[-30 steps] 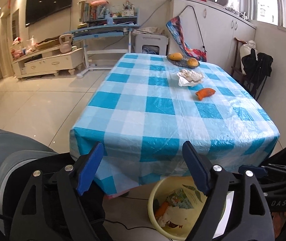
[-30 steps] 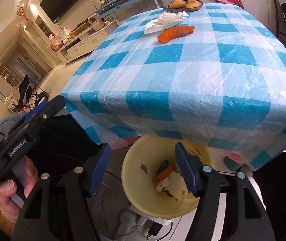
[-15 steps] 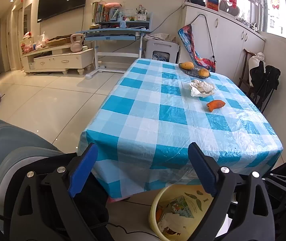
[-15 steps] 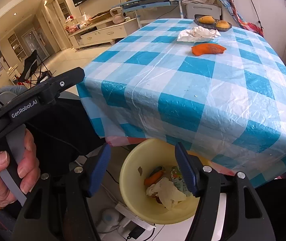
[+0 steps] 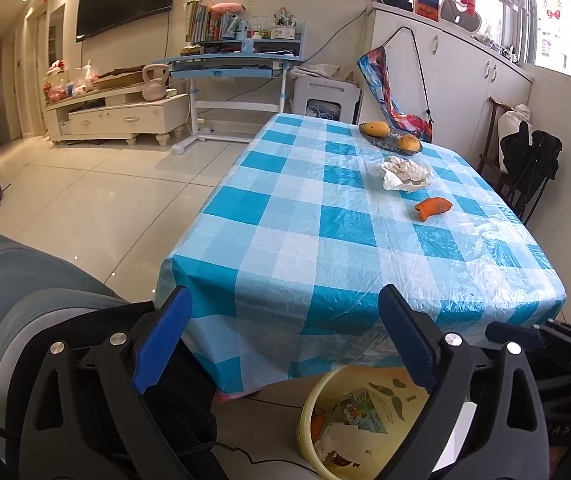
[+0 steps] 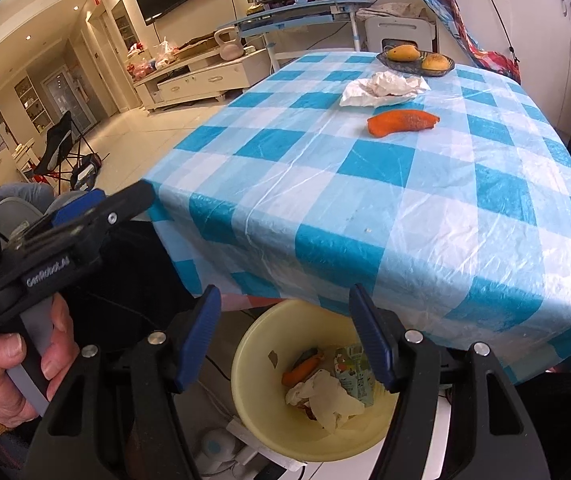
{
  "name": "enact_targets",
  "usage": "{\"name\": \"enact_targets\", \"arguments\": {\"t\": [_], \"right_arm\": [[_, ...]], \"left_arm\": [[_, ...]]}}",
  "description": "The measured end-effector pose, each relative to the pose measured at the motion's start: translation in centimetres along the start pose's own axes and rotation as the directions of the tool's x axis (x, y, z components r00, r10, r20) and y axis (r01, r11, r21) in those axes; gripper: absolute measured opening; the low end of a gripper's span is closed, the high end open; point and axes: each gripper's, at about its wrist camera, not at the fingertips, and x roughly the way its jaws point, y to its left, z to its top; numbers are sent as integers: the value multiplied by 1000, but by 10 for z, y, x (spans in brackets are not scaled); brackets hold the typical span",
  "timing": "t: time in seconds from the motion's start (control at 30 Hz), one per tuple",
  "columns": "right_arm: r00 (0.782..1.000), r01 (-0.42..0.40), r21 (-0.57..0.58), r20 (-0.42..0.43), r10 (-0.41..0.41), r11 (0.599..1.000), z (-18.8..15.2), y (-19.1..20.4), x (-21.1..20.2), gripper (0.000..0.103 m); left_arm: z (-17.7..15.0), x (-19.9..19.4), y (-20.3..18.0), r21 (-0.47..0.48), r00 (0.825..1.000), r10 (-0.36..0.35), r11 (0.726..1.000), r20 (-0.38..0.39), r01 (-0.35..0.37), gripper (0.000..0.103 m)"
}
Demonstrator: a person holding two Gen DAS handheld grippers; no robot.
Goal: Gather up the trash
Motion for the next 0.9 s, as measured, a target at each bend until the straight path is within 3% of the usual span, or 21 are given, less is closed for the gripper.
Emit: {"name": "enact_targets", "arguments": {"t": [0.23,0.43,0.57,0.73,0.9], "right_arm": [[996,63,6,59,-63,998,60,-36,5,64],[988,127,125,78,-137,984,114,-91,34,64],[987,141,193,47,-153,971,127,-115,57,55],[993,114,164,16,-118,980,124,-102,71,55],[1000,17,75,-23,-15,997,113,-67,75,55]], "left_arm": [[-1,5,-1,-5,1000,-13,1000,-16,13,91],[1,12,3,-32,999,-16,999,-33,15,91],[2,16,5,-44,999,-15,999,-45,13,91],[2,23,6,-56,998,-16,998,-68,12,91],[2,29,4,-56,996,-20,998,-83,15,91]]}}
